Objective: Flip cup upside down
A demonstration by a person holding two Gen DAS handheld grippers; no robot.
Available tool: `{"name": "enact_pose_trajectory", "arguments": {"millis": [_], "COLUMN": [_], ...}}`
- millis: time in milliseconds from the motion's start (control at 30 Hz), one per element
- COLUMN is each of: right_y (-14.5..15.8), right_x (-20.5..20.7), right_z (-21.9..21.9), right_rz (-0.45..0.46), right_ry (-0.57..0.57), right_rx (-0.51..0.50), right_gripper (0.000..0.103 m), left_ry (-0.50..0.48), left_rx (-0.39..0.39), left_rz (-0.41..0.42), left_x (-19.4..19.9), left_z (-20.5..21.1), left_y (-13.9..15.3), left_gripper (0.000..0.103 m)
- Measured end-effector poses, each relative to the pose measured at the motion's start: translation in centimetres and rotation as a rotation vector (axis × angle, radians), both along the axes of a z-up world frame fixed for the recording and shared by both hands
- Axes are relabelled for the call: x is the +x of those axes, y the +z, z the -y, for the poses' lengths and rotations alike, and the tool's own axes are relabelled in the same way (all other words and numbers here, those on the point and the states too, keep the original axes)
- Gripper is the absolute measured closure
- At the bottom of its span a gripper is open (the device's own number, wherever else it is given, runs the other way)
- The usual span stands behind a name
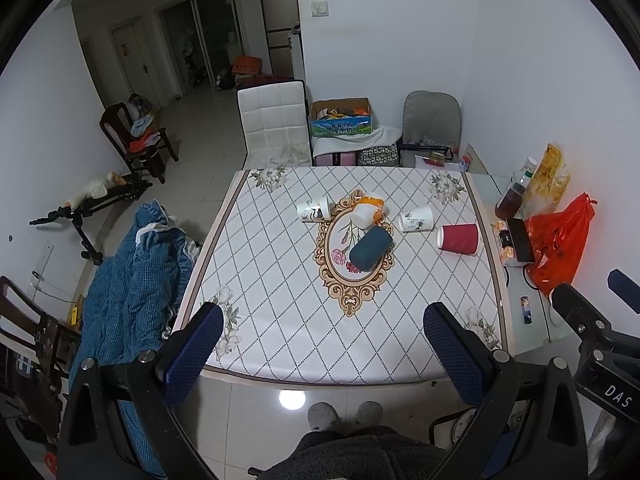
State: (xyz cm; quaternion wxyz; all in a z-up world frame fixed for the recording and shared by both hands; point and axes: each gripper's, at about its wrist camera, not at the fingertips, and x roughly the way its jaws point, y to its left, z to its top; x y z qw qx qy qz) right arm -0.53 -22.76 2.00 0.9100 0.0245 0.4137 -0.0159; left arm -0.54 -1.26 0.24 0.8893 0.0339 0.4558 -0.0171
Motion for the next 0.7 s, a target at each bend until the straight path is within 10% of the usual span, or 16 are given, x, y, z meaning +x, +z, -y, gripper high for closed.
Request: {"name": "enact_pose_trajectory", "arguments": {"millis": [700], "right_y": [-0.39], "right_x": [0.53], "right_z": [0.25], "right_rz": [0.0], "right_ry": [0.003], "right_rx": [-0.003], "right_gripper": [0.0], "left_ry": [0.015], "left_rx": [-0.004], "left_rz": [0.004], "left_x": [1.05], "left_z": [-0.06], "left_y": [0.97], "left_gripper": [0.0]}}
